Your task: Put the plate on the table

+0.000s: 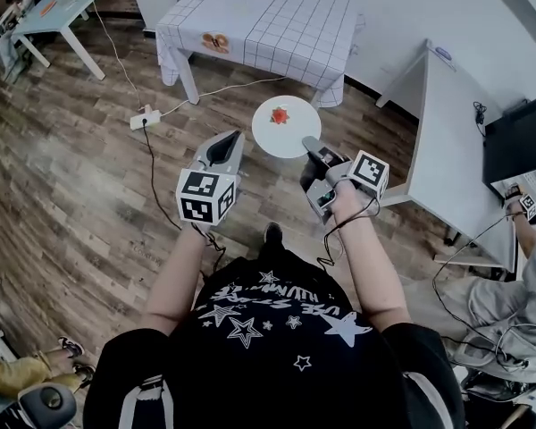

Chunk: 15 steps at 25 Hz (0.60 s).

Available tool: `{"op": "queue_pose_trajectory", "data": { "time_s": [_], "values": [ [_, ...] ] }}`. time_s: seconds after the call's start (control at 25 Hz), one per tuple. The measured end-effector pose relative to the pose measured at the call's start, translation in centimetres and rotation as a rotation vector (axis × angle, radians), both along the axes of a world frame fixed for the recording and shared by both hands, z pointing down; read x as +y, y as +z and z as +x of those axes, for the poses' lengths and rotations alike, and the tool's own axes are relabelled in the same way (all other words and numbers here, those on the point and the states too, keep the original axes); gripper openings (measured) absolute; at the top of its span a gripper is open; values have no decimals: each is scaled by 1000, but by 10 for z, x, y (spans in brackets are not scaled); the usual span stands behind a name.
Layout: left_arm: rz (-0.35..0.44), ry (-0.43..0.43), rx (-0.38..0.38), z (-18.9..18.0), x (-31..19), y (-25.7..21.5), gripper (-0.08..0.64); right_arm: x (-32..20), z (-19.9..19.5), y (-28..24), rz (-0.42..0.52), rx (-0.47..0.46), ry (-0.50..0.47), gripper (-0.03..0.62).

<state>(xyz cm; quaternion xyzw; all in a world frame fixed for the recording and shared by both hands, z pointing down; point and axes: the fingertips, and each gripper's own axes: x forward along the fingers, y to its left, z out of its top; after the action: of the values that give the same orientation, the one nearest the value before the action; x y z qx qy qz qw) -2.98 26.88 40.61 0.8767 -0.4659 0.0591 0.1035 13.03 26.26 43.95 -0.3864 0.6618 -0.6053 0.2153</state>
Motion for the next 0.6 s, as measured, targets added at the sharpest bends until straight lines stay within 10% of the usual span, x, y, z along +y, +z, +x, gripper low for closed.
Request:
{"op": "queue_pose_trajectory", "data": {
  "time_s": [0.6],
  "values": [
    [28, -83, -46, 29, -62, -17, 9, -82, 38, -14, 23, -89, -51, 26]
  ]
}}
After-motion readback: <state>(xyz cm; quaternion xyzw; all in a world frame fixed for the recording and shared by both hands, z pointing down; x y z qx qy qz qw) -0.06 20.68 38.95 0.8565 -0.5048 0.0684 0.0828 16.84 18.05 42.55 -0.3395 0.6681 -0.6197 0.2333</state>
